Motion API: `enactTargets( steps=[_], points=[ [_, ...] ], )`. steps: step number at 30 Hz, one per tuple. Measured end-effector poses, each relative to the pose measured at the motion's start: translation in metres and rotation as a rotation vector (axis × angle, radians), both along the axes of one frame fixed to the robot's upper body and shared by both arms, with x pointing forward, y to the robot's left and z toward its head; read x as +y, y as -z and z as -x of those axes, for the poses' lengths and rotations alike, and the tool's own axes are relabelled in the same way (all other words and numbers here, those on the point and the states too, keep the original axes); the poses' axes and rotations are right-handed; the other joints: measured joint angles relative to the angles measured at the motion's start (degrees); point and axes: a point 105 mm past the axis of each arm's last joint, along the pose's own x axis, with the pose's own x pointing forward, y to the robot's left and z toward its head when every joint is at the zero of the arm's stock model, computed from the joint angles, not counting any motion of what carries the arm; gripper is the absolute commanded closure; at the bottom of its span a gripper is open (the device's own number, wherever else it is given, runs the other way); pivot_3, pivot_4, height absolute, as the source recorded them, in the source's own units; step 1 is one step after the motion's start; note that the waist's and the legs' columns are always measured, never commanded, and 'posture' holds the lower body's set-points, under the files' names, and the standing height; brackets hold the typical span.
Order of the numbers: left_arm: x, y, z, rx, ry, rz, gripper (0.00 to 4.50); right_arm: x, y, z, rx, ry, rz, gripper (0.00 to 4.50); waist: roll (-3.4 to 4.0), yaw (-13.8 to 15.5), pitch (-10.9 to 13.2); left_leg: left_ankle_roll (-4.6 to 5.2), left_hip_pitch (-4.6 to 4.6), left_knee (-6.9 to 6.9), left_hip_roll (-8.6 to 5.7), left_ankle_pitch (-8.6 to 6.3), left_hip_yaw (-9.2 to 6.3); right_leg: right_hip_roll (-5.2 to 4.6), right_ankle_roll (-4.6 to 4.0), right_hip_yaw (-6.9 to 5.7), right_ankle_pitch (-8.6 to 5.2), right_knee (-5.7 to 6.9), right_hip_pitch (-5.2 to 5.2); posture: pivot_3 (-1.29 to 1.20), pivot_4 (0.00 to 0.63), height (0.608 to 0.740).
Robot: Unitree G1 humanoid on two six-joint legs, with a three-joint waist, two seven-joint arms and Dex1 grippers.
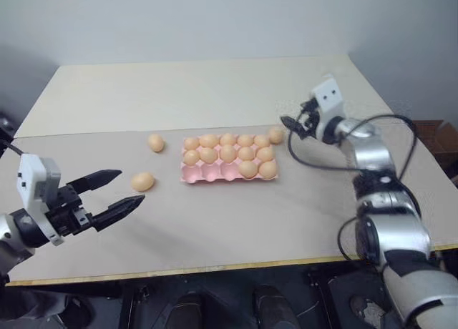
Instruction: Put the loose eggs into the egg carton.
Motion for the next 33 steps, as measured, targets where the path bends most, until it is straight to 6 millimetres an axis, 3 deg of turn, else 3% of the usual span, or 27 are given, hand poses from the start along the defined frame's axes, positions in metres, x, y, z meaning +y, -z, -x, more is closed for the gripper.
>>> enactTargets(
  steps=[3,9,16,33],
  points=[
    [0.001,0.002,-0.002,0.005,0.014,0.005,0.0,-0.01,0.009,0.028,0.057,-0.039,0.018,0.05,0.08,0.45,0.05,0.0,0.0,0.01,-0.02,0.0,0.01,0.0,0.0,0.04,0.0,0.02,-0.07,0.0,0.15,0.74],
    [-0.004,-0.001,-0.009,-0.008,0.067,-0.006,0.0,-0.017,-0.025,0.071,-0.001,-0.12,0.063,0.05,0.13,0.2,0.07,0.01,0.16,0.0,0.01,-0.01,0.06,0.06,0.0,0.08,0.0,-0.02,0.05,0.0,0.15,0.74],
    [-0.002,0.002,-0.015,0.003,0.091,-0.017,0.0,-0.02,-0.004,0.112,0.113,-0.286,0.054,0.05,0.12,0.61,0.07,0.02,0.18,0.02,-0.01,-0.01,0.09,0.03,0.01,0.08,0.0,-0.03,0.11,0.0,0.15,0.74],
    [-0.007,0.001,-0.021,-0.011,0.123,-0.031,0.0,-0.021,-0.007,0.114,0.097,-0.315,0.076,0.05,0.11,1.18,0.07,0.02,0.17,0.01,0.0,-0.01,0.1,0.04,0.01,0.09,-0.01,-0.05,0.11,0.0,0.15,0.74]
  ],
)
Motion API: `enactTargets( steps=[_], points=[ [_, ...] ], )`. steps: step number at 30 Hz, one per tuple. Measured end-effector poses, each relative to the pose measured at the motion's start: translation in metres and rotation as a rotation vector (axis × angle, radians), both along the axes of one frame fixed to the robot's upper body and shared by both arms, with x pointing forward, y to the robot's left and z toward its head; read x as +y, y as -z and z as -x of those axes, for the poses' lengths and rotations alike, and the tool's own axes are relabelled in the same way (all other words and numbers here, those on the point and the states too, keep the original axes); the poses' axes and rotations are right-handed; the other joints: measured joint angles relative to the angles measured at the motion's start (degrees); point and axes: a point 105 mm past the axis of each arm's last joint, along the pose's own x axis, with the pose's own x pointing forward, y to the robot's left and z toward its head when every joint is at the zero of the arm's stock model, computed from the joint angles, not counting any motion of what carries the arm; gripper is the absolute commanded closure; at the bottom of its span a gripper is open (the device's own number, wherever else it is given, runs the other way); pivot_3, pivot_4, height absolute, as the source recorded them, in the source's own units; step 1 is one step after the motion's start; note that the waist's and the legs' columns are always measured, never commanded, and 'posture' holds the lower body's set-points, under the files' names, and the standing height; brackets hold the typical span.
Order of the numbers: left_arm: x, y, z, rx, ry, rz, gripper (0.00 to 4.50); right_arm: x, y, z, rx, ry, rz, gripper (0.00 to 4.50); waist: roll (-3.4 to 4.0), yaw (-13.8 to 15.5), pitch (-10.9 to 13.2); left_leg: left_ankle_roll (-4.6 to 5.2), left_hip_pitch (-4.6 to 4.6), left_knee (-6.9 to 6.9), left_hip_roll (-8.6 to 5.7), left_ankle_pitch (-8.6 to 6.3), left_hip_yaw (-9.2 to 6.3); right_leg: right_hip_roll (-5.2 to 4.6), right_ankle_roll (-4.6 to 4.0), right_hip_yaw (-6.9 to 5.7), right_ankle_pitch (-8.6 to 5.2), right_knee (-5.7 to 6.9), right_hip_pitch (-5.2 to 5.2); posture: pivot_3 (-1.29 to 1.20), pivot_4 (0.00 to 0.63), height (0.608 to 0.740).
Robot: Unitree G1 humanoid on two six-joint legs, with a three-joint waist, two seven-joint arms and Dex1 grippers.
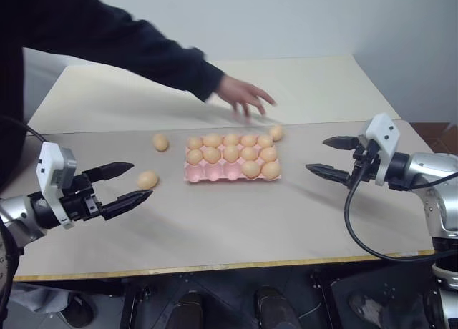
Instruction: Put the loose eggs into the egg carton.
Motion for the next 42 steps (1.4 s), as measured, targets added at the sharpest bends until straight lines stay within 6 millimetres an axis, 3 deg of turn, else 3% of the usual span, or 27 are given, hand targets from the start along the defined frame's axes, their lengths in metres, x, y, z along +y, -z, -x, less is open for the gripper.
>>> enactTargets(
  steps=[22,29,34,37,42],
  points=[
    [0.001,-0.001,0.0,0.002,0.001,-0.014,0.0,-0.011,0.01,-0.006,0.006,0.018,0.05,0.05,0.0,0.26,0.0,0.0,0.02,0.0,0.0,0.0,0.01,0.0,0.0,0.0,0.0,0.01,0.0,0.0,0.15,0.74],
    [0.005,-0.005,0.003,-0.002,-0.013,-0.029,0.0,-0.001,0.024,-0.053,0.001,0.075,0.087,0.05,0.0,-0.49,0.0,0.0,0.03,0.0,0.02,0.0,0.08,0.02,0.0,0.06,0.0,0.03,-0.04,0.0,0.15,0.74],
    [0.007,-0.005,0.01,0.007,-0.029,-0.031,0.0,-0.007,0.03,-0.103,-0.003,0.282,0.104,0.05,0.0,-0.94,0.01,-0.01,-0.04,-0.02,0.02,0.0,0.07,0.01,-0.01,0.05,0.0,0.02,-0.12,0.0,0.15,0.74],
    [0.009,-0.005,0.015,0.012,-0.041,-0.031,0.0,-0.012,0.039,-0.118,0.018,0.373,0.145,0.05,0.0,-1.02,0.01,-0.01,-0.08,-0.01,0.01,0.01,0.08,-0.02,-0.01,0.05,0.01,0.02,-0.14,0.0,0.15,0.74],
    [0.012,-0.004,0.021,0.011,-0.073,-0.029,0.0,-0.025,0.06,-0.122,0.077,0.452,0.186,0.05,0.0,-0.95,0.01,-0.01,-0.08,-0.01,0.01,0.01,0.07,-0.01,-0.01,0.04,0.01,0.03,-0.14,0.0,0.15,0.74]
  ],
)
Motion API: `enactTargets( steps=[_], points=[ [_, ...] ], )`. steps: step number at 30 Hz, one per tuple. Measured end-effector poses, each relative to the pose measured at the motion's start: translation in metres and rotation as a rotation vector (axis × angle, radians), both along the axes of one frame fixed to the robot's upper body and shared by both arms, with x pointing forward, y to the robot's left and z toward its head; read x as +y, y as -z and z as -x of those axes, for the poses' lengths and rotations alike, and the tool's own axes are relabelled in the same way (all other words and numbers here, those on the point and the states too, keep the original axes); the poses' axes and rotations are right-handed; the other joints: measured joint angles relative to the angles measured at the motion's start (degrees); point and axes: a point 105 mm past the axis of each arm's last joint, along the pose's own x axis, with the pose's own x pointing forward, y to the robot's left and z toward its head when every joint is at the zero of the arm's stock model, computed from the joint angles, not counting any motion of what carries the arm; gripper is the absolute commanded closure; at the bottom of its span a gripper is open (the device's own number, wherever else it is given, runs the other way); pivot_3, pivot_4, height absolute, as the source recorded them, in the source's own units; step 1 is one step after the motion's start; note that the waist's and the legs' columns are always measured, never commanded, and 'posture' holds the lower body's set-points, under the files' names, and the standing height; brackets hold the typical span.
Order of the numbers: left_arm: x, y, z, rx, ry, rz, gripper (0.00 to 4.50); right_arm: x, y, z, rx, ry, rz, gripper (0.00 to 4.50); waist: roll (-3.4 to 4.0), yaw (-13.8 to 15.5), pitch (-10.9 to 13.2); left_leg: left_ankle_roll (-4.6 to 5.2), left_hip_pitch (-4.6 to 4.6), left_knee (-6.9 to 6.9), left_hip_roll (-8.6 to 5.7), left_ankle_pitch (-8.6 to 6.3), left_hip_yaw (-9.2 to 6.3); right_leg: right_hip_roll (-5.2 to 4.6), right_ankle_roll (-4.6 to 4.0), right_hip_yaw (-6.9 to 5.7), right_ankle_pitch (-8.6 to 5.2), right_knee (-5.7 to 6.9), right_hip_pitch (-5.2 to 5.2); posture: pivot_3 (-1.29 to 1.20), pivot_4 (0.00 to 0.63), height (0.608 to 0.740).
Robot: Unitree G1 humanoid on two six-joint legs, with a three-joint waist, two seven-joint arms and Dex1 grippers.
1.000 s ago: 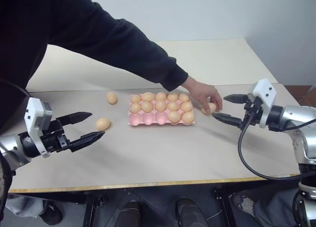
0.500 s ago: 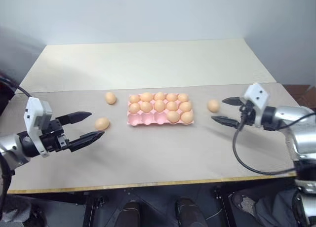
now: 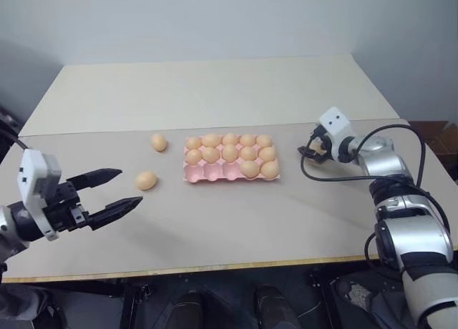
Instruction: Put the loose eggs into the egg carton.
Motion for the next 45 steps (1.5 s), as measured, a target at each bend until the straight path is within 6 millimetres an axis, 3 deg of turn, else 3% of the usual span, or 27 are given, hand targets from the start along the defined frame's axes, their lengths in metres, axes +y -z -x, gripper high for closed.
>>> enactTargets(
  steps=[8,11,14,16,25,28,30,35,39,41,45],
  points=[
    [0.0,-0.002,0.004,-0.007,-0.013,0.004,0.0,0.002,0.009,-0.001,0.027,0.024,-0.025,0.05,0.0,-0.37,0.0,0.0,0.08,0.0,0.02,0.0,0.0,0.04,0.0,0.03,0.0,0.05,0.03,0.0,0.15,0.74],
    [-0.001,-0.003,0.004,-0.01,-0.012,0.008,0.0,-0.002,0.01,-0.002,0.024,0.059,-0.056,0.64,0.0,-0.29,0.0,0.0,0.06,0.0,0.01,0.0,0.0,0.02,0.0,0.03,0.0,0.03,0.03,0.0,0.15,0.74],
    [-0.001,-0.003,0.004,-0.012,-0.013,0.006,0.0,-0.005,0.01,-0.002,0.022,0.082,-0.08,1.61,0.0,-0.28,0.0,0.0,0.06,0.0,0.01,0.0,0.0,0.02,0.0,0.03,0.0,0.03,0.03,0.0,0.15,0.74],
    [-0.001,-0.003,0.003,-0.013,-0.014,0.005,0.0,-0.008,0.011,-0.001,0.021,0.094,-0.1,2.0,0.0,-0.27,0.0,0.0,0.06,0.0,0.01,0.0,0.0,0.02,0.0,0.03,0.0,0.03,0.04,0.0,0.15,0.74],
    [0.0,-0.01,-0.001,-0.035,-0.01,0.008,0.0,-0.01,0.01,0.004,-0.006,0.088,-0.133,2.09,0.0,-0.21,0.0,0.0,0.07,0.0,0.0,0.0,0.0,0.02,0.0,0.02,0.0,0.04,0.05,0.0,0.15,0.74],
    [-0.002,-0.011,-0.002,-0.038,0.004,0.004,0.0,0.006,-0.01,0.005,-0.054,0.027,-0.156,2.09,0.01,-0.4,0.0,0.0,0.05,-0.01,0.02,0.0,0.0,0.04,0.0,0.04,0.0,0.05,0.01,0.0,0.15,0.74],
    [-0.005,-0.011,-0.003,-0.037,0.015,0.007,0.0,0.029,-0.033,0.008,-0.112,-0.048,-0.18,2.09,0.02,-0.53,0.01,0.0,0.05,-0.02,0.08,0.0,-0.01,0.08,0.0,0.05,0.0,0.06,-0.02,0.0,0.15,0.74],
    [-0.013,-0.015,-0.003,-0.043,0.059,0.031,0.0,0.123,-0.081,0.039,-0.215,-0.331,-0.267,2.09,0.02,-0.16,0.0,0.0,0.03,-0.01,0.09,0.0,-0.07,0.07,0.0,0.01,0.0,0.07,-0.04,0.0,0.15,0.74],
    [-0.016,-0.018,-0.006,-0.047,0.071,0.036,0.0,0.171,-0.083,0.057,-0.191,-0.434,-0.309,2.09,0.02,0.13,0.0,-0.01,0.0,0.0,0.03,0.0,-0.13,0.02,-0.01,-0.03,0.0,0.06,-0.04,0.0,0.15,0.74],
    [-0.018,-0.021,-0.006,-0.056,0.084,0.035,0.0,0.199,-0.074,0.07,-0.161,-0.504,-0.322,2.09,0.02,0.15,0.0,-0.01,-0.01,-0.01,0.02,0.0,-0.15,0.03,0.0,-0.05,0.0,0.06,-0.05,0.0,0.15,0.74],
    [-0.019,-0.021,-0.007,-0.052,0.094,0.036,0.0,0.216,-0.049,0.082,-0.093,-0.528,-0.31,2.09,0.02,0.25,0.0,-0.03,-0.03,-0.01,-0.02,0.01,-0.16,-0.01,-0.01,-0.06,0.0,0.05,-0.08,0.0,0.15,0.74]
  ],
)
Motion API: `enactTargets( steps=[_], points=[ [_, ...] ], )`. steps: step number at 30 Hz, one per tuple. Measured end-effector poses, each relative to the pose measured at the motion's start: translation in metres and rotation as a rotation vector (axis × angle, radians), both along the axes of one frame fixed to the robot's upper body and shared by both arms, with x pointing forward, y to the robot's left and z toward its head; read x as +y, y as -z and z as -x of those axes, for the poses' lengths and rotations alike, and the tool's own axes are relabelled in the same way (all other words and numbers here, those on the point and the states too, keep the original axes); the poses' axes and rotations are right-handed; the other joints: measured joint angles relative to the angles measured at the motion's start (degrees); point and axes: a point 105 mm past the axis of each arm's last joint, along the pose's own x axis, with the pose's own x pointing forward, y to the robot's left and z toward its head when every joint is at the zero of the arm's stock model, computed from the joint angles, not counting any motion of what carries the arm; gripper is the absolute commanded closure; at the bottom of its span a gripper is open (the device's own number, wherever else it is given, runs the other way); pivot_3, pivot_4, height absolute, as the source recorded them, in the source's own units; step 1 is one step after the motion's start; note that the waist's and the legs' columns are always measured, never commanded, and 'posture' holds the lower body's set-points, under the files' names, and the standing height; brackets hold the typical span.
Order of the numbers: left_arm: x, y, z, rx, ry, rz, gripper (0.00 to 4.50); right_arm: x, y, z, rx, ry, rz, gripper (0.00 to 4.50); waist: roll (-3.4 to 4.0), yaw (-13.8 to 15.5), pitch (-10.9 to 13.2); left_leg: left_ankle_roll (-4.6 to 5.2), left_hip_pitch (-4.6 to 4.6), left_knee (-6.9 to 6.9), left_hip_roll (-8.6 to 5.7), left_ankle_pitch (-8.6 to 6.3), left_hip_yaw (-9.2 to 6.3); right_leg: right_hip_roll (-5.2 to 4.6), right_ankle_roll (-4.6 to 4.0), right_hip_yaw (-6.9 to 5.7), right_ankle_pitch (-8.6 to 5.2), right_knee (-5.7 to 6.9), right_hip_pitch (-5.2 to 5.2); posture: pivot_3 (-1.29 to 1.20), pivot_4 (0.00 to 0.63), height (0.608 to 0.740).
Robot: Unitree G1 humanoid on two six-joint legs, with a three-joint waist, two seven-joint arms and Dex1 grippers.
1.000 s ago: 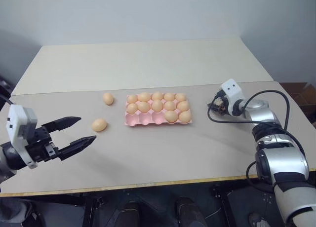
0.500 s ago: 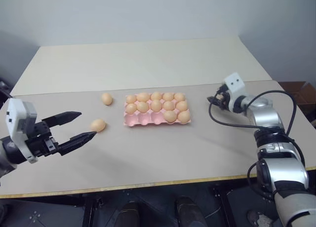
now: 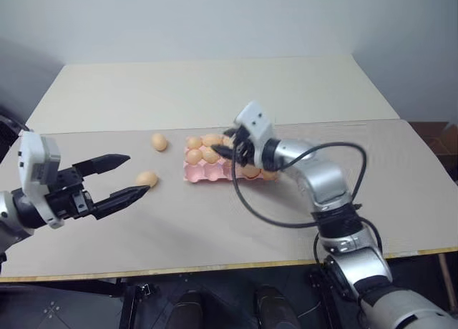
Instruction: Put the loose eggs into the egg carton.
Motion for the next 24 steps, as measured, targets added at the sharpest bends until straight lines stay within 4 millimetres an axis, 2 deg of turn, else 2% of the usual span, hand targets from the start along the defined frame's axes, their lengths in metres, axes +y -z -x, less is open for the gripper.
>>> enactTargets(
  steps=[3,7,11,14,16,17,19,21,24],
  points=[
    [0.0,0.0,0.0,0.004,0.004,0.0,0.0,0.005,0.015,0.002,0.024,0.015,0.021,1.23,0.0,-0.2,0.0,0.0,0.02,0.0,0.01,0.0,0.0,0.03,0.0,0.0,0.0,0.03,-0.03,0.0,0.15,0.74],
    [0.001,0.0,0.0,0.006,0.007,0.0,0.0,0.007,0.019,0.001,0.029,0.034,0.025,0.02,-0.01,-0.4,0.0,0.0,0.01,0.0,0.02,0.0,0.0,0.04,0.0,0.01,0.0,0.03,-0.04,0.0,0.15,0.74],
    [0.001,0.001,0.0,0.007,0.007,0.0,0.0,0.007,0.01,-0.002,0.009,0.052,0.003,0.02,-0.01,-0.43,0.0,0.0,-0.01,-0.01,0.02,0.0,0.0,0.05,0.0,0.01,0.0,0.04,-0.09,0.0,0.15,0.74],
    [0.0,0.001,0.0,0.008,0.011,-0.001,0.0,-0.001,-0.005,-0.002,-0.023,0.066,-0.041,0.02,-0.01,-0.37,0.0,0.0,-0.04,-0.01,0.02,0.0,0.0,0.03,0.0,0.01,0.0,0.03,-0.08,0.0,0.15,0.74],
    [0.0,0.002,-0.001,0.01,0.009,-0.004,0.0,-0.017,-0.022,0.002,-0.054,0.062,-0.064,0.02,0.0,0.04,0.0,0.0,-0.1,0.0,-0.01,0.0,-0.02,0.0,0.0,0.0,0.0,0.0,-0.12,0.0,0.15,0.74],
    [0.001,0.003,0.0,0.014,0.011,-0.006,0.0,-0.03,-0.035,0.007,-0.087,0.056,-0.074,0.02,-0.01,0.26,0.0,0.0,-0.12,0.0,-0.01,0.0,-0.03,-0.01,0.0,-0.02,0.0,-0.02,-0.11,0.0,0.15,0.74],
    [0.003,0.005,-0.001,0.023,0.008,-0.019,0.0,-0.051,-0.049,0.017,-0.122,0.042,-0.077,0.02,-0.01,0.47,0.0,0.01,-0.11,0.0,-0.01,0.0,-0.03,0.0,0.0,-0.03,0.0,-0.04,-0.08,0.0,0.15,0.74],
    [0.009,0.009,-0.002,0.038,-0.01,-0.035,0.0,-0.075,-0.051,0.03,-0.127,0.019,-0.051,0.02,-0.01,0.77,0.0,0.01,-0.06,-0.01,-0.01,-0.01,0.0,0.01,0.0,-0.04,0.0,-0.05,-0.05,0.0,0.15,0.74],
    [0.019,0.013,-0.002,0.048,-0.034,-0.044,0.0,-0.114,-0.04,0.05,-0.078,-0.003,0.015,0.02,-0.02,1.04,0.01,0.02,-0.01,0.0,0.0,-0.01,0.02,0.01,0.01,-0.05,0.0,-0.08,0.05,0.0,0.15,0.74]
  ],
)
